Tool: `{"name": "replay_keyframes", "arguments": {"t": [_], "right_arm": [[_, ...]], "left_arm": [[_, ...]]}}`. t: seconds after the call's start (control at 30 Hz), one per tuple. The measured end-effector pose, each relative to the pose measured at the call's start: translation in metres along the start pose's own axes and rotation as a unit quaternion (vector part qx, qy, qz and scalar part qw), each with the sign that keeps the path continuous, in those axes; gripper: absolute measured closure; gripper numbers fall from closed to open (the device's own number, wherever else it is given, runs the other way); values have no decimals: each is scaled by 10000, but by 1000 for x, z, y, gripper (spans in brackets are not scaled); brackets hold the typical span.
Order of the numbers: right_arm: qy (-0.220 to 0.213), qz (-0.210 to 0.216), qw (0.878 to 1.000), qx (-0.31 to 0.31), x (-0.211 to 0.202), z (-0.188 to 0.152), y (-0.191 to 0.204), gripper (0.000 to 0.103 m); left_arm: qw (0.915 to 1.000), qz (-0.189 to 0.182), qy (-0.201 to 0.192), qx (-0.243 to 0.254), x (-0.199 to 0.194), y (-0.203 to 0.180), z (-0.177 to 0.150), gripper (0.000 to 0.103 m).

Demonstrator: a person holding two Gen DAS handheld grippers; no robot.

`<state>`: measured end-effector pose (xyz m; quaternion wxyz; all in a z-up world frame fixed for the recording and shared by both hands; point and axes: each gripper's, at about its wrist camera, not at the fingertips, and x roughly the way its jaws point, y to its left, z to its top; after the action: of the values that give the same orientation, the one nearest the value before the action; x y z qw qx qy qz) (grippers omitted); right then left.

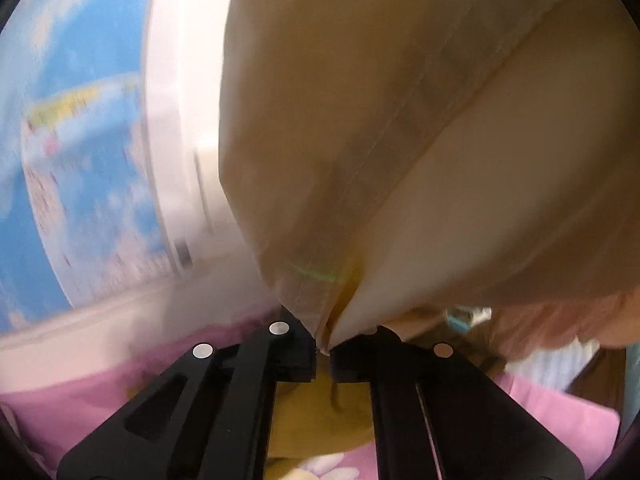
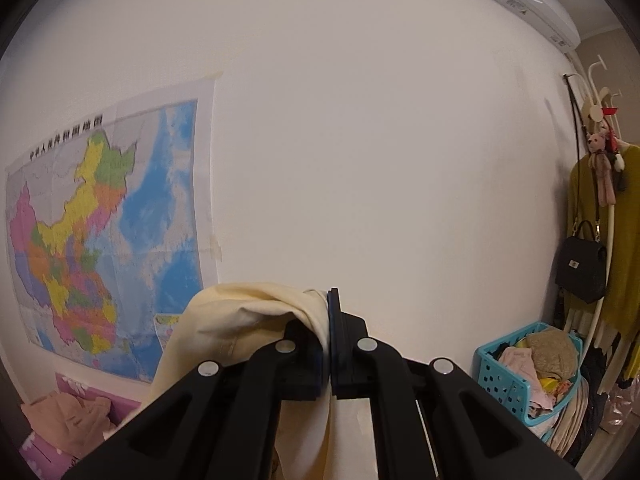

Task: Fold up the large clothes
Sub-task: 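Lift the yellow shirt high with both tools, shaking it out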

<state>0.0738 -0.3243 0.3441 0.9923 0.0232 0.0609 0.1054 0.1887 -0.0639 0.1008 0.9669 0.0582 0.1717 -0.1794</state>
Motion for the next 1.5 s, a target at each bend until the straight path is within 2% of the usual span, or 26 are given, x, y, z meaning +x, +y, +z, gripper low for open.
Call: {"name": "replay_keyframes", "arguments": {"t": [0.13,0.23,0.33,0.43,0.57,0.7,0.77,0.8,0.9,1.0,1.07,1.13,1.2,1.23,1.27,1.33,1.37,1.43,1.47,1.5], "right_arm": [[-369,-37,9993,-77,-49,24,1,100],[-655,92,9978,-78,-95,44,3,100],[-940,270,9952,-82,-142,62,9,100],[-1094,577,9923,-113,-184,71,19,100],[-1096,1046,9883,-156,-219,72,34,100],[-972,1827,9784,-13,-243,66,45,100],[-890,2155,9724,29,-247,63,52,100],[-823,2351,9685,80,-247,60,54,100],[-557,2663,9620,215,-228,47,60,100],[-19,2920,9549,541,-176,21,59,100],[665,2914,9511,780,-115,-12,63,99],[1289,2864,9454,871,-56,-50,70,99],[1936,2722,9376,967,0,-94,78,99],[2316,2670,9286,1131,32,-124,82,99],[2733,2660,9147,1336,63,-156,85,99],[3152,2418,9068,1409,101,-203,93,99],[3324,2304,9042,1375,119,-222,97,99],[3568,2191,8953,1522,144,-250,98,99],[3695,2109,8920,1530,155,-263,100,99],[3742,1974,8940,1474,163,-269,102,99]], "left_arm": [[9985,93,-545,-44,-50,4,45,99],[9943,242,-1039,-26,-112,9,77,99],[9902,365,-1346,-4,-175,16,98,99],[9842,685,-1627,138,-249,17,108,99],[9770,1236,-1706,342,-335,12,104,99],[9724,1633,-1633,328,-414,14,94,99],[9700,1854,-1535,333,-439,9,94,99],[9692,1946,-1468,349,-420,8,101,99],[9620,2365,-1290,432,-472,-12,99,99],[9558,2740,-982,409,-475,-13,94,99],[9573,2826,-558,250,-455,1,86,99],[9578,2875,-34,33,-429,27,63,99],[9545,2851,792,-369,-372,64,26,99],[9498,2804,1222,-660,-340,92,2,99],[9434,2804,1499,-940,-334,103,-24,99],[9313,2852,1954,-1146,-293,127,-63,99],[9247,2815,2148,-1400,-274,142,-84,99],[9119,2856,2507,-1548,-236,163,-110,99],[9080,2902,2575,-1580,-232,163,-122,99],[9060,2877,2664,-1592,-222,166,-130,99]]}}
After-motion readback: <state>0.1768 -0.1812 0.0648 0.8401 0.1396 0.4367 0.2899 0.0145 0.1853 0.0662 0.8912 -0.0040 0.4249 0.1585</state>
